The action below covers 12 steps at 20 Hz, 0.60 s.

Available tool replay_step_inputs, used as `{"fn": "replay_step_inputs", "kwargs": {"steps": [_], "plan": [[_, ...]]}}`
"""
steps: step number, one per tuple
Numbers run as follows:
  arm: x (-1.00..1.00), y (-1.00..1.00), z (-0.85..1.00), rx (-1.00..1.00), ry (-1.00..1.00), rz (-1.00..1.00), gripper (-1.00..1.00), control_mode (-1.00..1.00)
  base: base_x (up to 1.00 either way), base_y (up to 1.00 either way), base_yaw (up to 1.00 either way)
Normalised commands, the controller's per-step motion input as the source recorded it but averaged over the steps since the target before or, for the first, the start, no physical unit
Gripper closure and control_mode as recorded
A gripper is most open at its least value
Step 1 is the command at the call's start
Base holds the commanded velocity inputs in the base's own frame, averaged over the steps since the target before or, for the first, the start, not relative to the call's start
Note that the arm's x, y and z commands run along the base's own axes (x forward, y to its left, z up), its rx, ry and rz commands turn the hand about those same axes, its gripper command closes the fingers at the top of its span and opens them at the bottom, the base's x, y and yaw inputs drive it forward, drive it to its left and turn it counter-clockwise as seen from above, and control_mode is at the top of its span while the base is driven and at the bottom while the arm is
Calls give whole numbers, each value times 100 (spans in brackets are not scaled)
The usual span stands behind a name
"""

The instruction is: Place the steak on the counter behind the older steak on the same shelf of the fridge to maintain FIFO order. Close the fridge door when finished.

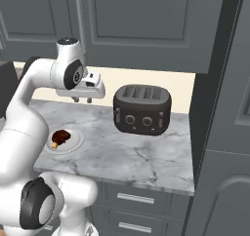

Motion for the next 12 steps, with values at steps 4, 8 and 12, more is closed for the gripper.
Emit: {"fn": "replay_step_inputs", "kwargs": {"steps": [4, 8, 12], "plan": [[-1, 0, 0, 0, 0, 0, -100, -100, 0, 0, 0], [-19, 8, -22, 0, 9, 0, -100, -100, 0, 0, 0], [-28, 61, -76, -2, 20, 1, -100, -100, 0, 0, 0]]}}
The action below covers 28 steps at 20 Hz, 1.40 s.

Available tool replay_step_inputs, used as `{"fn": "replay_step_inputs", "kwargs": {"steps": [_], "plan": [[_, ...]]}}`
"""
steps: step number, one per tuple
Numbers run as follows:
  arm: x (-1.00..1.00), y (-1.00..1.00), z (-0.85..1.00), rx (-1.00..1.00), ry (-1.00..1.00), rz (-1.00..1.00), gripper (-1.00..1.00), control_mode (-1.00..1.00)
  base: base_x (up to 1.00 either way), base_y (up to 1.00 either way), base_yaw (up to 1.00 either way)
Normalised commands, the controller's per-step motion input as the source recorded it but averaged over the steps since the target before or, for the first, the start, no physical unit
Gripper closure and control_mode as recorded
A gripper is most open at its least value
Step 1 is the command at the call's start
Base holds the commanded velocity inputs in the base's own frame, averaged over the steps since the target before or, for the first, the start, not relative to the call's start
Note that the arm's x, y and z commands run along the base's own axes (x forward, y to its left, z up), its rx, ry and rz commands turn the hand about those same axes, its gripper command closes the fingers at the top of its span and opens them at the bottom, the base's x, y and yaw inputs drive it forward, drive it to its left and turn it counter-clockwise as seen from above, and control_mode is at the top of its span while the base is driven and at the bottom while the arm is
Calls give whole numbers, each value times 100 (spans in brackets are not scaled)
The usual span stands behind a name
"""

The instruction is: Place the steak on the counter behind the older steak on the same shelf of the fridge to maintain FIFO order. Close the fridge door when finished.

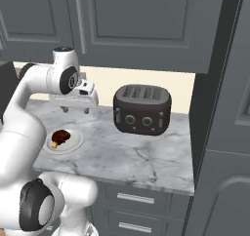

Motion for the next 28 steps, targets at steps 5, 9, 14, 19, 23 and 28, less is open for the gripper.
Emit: {"fn": "replay_step_inputs", "kwargs": {"steps": [5, 9, 14, 19, 23, 28], "plan": [[-7, 77, -97, -2, 18, 0, -100, -100, 0, 0, 0], [-10, 48, -78, -10, 0, 6, -100, -100, 0, 0, 0], [-4, 82, -47, -7, 6, 5, -100, -100, 0, 0, 0], [60, 68, -28, 0, 18, 0, -100, -100, 0, 0, 0], [69, 36, -34, 2, 7, 0, -100, -100, 0, 0, 0], [25, 6, -29, 1, 5, 0, -100, -100, 0, 0, 0]]}}
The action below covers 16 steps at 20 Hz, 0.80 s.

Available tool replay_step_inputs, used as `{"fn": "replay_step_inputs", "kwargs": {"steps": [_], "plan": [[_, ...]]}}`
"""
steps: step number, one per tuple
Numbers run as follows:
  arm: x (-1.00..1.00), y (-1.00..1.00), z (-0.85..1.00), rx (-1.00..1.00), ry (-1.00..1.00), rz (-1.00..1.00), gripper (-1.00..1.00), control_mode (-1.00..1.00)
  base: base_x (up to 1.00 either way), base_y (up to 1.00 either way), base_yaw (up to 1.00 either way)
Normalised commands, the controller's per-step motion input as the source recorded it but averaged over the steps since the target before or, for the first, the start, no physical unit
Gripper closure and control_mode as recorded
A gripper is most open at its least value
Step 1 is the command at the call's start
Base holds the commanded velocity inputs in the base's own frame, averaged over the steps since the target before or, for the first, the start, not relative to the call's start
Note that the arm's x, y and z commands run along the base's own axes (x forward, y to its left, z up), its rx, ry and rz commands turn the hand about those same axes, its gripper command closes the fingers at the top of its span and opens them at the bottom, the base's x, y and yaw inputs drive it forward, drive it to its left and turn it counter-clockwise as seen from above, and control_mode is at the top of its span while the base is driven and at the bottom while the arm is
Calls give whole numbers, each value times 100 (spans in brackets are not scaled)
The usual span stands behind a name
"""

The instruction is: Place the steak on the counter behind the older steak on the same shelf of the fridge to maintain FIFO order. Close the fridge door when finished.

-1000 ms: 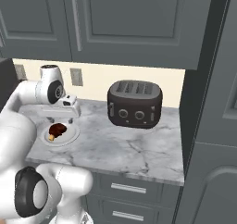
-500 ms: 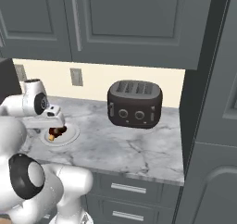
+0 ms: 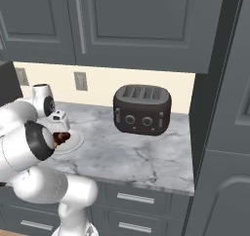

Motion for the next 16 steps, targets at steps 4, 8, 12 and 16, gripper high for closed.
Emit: {"fn": "replay_step_inputs", "kwargs": {"steps": [4, 8, 12, 16], "plan": [[24, 0, -39, 0, 0, 0, -100, -100, 0, 0, 0], [6, 0, -48, 3, -1, 0, -100, -100, 0, 0, 0], [9, 4, -32, 4, 0, -2, -100, -100, 0, 0, 0], [9, 1, -23, 5, 0, -4, -100, -100, 0, 0, 0]]}}
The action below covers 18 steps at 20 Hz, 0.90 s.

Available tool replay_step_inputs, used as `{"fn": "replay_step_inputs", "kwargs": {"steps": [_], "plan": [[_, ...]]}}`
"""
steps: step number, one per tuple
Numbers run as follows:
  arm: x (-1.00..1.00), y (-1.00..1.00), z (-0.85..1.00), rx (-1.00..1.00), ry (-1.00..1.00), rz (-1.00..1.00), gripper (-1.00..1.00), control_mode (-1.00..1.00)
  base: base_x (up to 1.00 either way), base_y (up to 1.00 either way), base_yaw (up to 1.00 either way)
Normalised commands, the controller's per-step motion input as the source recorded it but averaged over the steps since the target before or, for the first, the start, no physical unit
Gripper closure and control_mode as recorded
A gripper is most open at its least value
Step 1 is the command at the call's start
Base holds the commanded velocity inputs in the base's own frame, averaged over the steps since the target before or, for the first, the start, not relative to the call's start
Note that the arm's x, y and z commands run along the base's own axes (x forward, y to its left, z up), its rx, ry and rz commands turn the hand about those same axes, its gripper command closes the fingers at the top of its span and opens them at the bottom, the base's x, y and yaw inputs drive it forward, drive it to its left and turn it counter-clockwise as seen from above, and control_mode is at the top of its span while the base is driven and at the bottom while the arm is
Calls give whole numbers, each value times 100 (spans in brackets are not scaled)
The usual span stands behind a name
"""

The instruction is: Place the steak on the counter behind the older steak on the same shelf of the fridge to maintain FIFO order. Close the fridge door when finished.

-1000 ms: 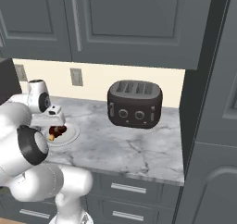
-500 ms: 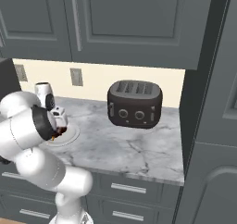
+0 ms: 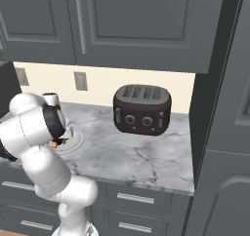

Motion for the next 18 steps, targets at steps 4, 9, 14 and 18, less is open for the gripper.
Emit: {"fn": "replay_step_inputs", "kwargs": {"steps": [4, 9, 14, 18], "plan": [[16, 4, -18, 3, 0, -5, -100, -100, 0, 0, 0], [13, 3, -19, 2, 0, -5, -100, -100, 0, 0, 0], [-2, 3, -29, 0, 0, -5, -100, -100, 0, 0, 0], [-48, 0, -47, 1, -9, -9, 100, -100, 0, 0, 0]]}}
